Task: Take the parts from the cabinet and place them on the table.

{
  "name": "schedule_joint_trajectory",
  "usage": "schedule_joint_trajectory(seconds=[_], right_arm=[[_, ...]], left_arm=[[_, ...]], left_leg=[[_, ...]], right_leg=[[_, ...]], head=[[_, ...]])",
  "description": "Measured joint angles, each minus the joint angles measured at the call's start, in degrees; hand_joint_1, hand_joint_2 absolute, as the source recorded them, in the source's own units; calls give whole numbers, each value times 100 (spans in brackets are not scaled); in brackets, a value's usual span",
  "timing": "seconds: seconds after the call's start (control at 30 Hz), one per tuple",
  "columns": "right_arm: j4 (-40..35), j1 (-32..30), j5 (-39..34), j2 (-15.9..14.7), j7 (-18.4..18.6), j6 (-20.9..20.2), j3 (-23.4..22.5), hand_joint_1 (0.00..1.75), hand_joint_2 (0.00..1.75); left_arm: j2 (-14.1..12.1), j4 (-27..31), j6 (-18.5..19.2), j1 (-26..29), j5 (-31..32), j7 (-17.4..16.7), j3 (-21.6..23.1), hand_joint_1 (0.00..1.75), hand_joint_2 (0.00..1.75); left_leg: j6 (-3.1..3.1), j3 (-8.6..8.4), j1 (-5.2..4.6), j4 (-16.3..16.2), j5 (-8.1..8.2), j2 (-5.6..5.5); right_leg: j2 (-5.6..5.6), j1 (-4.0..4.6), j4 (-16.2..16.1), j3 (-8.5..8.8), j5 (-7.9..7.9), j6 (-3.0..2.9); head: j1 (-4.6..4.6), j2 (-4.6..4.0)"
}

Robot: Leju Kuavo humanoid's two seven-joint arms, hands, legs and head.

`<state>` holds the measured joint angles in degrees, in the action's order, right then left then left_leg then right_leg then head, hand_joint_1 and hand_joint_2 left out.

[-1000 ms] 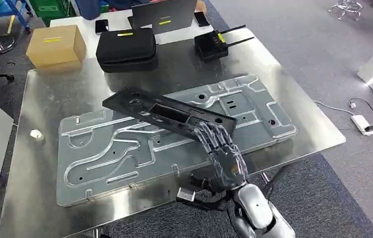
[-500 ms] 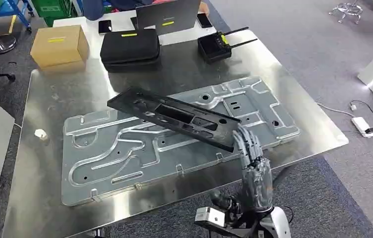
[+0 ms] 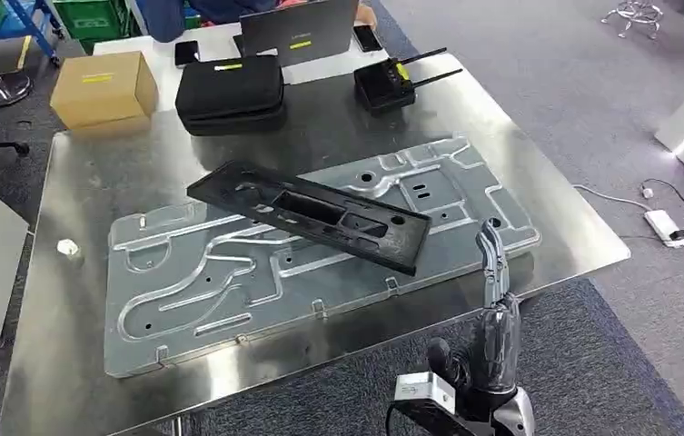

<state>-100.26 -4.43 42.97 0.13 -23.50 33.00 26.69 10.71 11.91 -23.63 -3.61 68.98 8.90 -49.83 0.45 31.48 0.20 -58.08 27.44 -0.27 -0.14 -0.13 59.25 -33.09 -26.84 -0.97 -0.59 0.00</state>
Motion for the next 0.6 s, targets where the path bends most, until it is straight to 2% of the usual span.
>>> schedule_joint_trajectory(seconds=[0.07,0.1,0.13,0.17,0.2,0.23,0.33,0.4,0.43,0.47,0.5,0.53,0.6], right_arm=[[-9,-47,-39,50,-31,-17,-57,0,0],[-26,-71,-72,70,-55,-19,-96,0,0],[-35,-106,-105,87,-83,-22,-137,0,0],[-48,-127,-118,105,-109,-24,-175,0,0],[-48,-147,-155,122,-142,-26,-227,0,0],[-48,-171,-177,133,-151,-24,-256,0,0],[-48,-171,-177,133,-151,-24,-256,0,0],[-48,-181,-186,140,-155,-24,-267,0,0],[-46,-223,-240,168,-157,-24,-338,0,0],[-46,-241,-264,183,-157,-24,-369,0,0],[-48,-250,-286,234,-157,-22,-446,0,0],[-48,-257,-288,249,-157,-22,-452,0,0],[-57,-266,-290,266,-162,-24,-470,0,0]], left_arm=[[0,0,0,10,-2,-15,-48,0,0],[11,0,0,16,-11,-17,-74,0,0],[20,0,-11,13,-28,-31,-87,0,0],[20,0,-15,8,-37,-31,-92,0,0],[20,0,-17,5,-42,-33,-100,0,0],[22,0,-17,7,-42,-33,-107,0,0],[22,0,-17,7,-42,-33,-107,0,0],[24,0,-17,8,-42,-33,-114,0,0],[24,0,-17,16,-46,-42,-127,0,0],[24,0,-17,20,-50,-46,-135,0,0],[31,0,-17,16,-52,-48,-192,0,0],[31,0,-17,11,-52,-48,-210,0,0],[28,0,-20,12,-52,-48,-219,0,0]], left_leg=[[42,10,-7,-3,-25,-7],[111,-2,38,70,-85,6],[153,4,43,90,-119,25],[186,32,48,91,-138,26],[203,61,46,90,-152,27],[207,82,42,89,-166,29],[207,82,42,89,-166,29],[204,91,41,87,-172,30],[195,138,40,74,-193,30],[185,164,41,60,-205,30],[139,221,43,-7,-236,25],[94,241,1,-32,-242,20],[25,257,13,-11,-286,23]], right_leg=[[0,-12,-21,7,33,52],[7,9,-6,-1,18,82],[16,-18,105,-38,-118,112],[15,-24,380,-143,-353,138],[14,-40,828,-328,-633,167],[15,-49,1162,-462,-801,187],[15,-49,1162,-462,-801,187],[15,-53,1289,-512,-858,194],[14,-62,1692,-658,-985,214],[14,-66,1653,-609,-915,216],[16,-72,34,336,-278,157],[13,-18,-34,337,-303,143],[21,-5,-28,287,-256,86]], head=[[0,0],[0,0],[-2,0],[-11,0],[-9,0],[-9,0],[-9,0],[-7,0],[-7,0],[-9,0],[-9,0],[-6,0],[-4,0]])
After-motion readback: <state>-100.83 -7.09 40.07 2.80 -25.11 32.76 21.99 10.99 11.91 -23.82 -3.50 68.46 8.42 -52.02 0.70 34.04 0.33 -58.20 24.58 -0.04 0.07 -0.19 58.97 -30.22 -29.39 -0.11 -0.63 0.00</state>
